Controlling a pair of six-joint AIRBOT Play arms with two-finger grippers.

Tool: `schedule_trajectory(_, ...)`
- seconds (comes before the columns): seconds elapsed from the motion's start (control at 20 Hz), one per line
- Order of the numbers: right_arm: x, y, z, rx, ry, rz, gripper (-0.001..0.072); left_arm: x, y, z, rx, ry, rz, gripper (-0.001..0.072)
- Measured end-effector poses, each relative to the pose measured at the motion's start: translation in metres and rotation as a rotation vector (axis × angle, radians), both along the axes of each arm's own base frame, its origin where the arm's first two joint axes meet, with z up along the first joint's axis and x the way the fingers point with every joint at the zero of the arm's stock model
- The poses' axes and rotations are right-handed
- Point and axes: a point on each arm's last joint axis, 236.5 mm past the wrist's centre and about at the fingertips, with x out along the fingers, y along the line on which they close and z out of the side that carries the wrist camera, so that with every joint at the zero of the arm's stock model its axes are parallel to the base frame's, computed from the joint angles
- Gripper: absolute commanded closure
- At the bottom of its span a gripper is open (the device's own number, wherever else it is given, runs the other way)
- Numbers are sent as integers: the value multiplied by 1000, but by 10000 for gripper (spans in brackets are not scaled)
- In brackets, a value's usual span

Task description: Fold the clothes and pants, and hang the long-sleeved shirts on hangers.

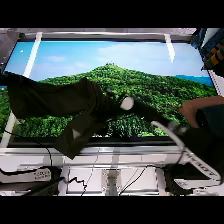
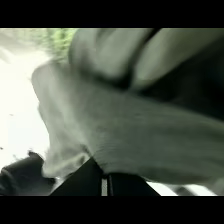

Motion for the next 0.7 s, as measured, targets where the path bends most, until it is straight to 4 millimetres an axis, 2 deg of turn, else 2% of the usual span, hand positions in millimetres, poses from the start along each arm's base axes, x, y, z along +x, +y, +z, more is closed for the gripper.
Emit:
schedule_trajectory(0.05,13,-24,11,-28,-41,-5,697,1,0,11,10,-26,-2,670)
schedule_trajectory(0.25,63,-151,59,-192,-218,-116,697,1,-2,72,69,-176,-12,671)
schedule_trajectory(0.4,79,-235,101,-277,-344,-231,697,-5,-6,121,110,-294,-14,671)
schedule_trajectory(0.55,81,-294,131,-357,-452,-301,698,-15,-9,161,140,-389,-11,671)
schedule_trajectory(0.7,81,-337,140,-439,-495,-354,698,-22,-9,182,158,-436,-6,670)
